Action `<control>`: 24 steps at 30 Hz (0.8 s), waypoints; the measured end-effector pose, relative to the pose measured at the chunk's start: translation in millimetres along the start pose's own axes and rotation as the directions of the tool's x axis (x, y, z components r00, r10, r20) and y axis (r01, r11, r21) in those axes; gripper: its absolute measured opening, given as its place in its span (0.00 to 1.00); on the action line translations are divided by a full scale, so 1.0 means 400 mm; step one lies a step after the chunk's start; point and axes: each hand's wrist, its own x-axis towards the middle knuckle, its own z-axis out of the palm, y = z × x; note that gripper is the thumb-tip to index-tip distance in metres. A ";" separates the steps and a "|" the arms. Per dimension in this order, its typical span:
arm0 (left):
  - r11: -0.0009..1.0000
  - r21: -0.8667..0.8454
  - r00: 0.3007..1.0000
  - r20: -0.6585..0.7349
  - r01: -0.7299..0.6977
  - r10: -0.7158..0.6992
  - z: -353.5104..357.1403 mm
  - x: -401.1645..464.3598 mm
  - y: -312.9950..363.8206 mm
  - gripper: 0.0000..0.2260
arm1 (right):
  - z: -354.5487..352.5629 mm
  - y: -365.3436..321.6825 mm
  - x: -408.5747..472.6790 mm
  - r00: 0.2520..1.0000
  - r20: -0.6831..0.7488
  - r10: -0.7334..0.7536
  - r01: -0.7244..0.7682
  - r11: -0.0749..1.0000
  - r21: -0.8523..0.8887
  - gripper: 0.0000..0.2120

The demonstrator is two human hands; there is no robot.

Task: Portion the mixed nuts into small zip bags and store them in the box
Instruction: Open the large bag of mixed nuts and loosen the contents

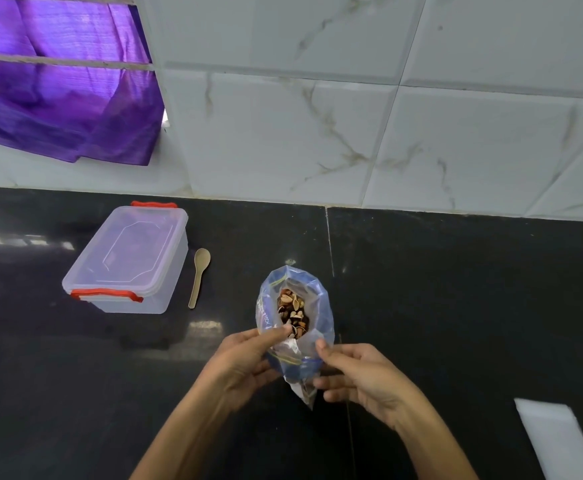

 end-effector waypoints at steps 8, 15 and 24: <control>1.000 -0.007 0.995 -0.097 -0.017 0.016 0.010 -0.041 -0.025 0.16 | 0.028 0.029 -0.007 0.993 -0.074 -0.087 0.101 0.975 0.197 0.08; 0.985 -0.048 0.982 -0.101 -0.163 0.158 -0.006 -0.028 -0.048 0.04 | 0.042 0.033 0.000 0.983 -0.123 -0.136 0.174 0.905 0.387 0.08; 0.806 -0.584 0.983 0.185 0.094 0.019 0.007 -0.022 -0.061 0.15 | 0.009 0.052 0.003 0.995 0.016 -0.100 0.054 0.667 0.743 0.24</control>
